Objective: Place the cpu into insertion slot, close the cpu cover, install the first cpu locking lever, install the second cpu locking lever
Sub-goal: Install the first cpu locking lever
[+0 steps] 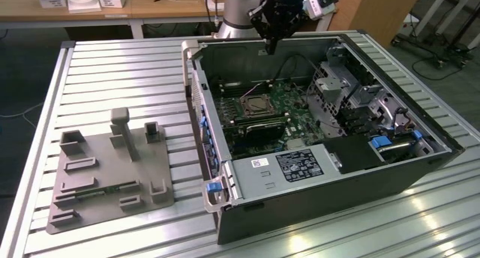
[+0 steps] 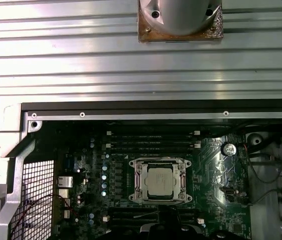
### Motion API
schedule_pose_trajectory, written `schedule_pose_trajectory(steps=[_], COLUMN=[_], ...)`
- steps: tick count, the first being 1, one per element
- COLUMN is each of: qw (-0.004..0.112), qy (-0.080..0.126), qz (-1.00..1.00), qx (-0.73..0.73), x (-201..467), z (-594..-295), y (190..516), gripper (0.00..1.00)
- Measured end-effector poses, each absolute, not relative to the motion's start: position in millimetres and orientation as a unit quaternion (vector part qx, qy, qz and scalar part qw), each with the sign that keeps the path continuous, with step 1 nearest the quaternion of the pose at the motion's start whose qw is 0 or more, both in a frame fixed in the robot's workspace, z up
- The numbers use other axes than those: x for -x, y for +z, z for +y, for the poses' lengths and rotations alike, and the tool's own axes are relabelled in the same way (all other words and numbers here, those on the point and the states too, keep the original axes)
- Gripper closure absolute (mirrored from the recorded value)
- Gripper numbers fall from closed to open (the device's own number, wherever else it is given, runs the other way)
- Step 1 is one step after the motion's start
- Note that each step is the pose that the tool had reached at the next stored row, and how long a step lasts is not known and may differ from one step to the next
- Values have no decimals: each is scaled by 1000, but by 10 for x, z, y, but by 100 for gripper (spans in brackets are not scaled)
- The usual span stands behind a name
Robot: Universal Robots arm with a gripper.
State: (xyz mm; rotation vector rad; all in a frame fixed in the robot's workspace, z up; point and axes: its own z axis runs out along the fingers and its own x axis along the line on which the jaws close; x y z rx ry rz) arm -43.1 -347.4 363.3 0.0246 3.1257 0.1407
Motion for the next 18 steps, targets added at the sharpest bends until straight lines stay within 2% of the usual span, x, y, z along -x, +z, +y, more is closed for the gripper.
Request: schedule_pose_trajectory(steps=[10, 18], qw=[6, 6], qy=[45, 45], qz=[999, 999], qx=[-8, -8], x=[432, 433], z=[-3474, -3469], y=[3632, 3492], gripper=[90, 90])
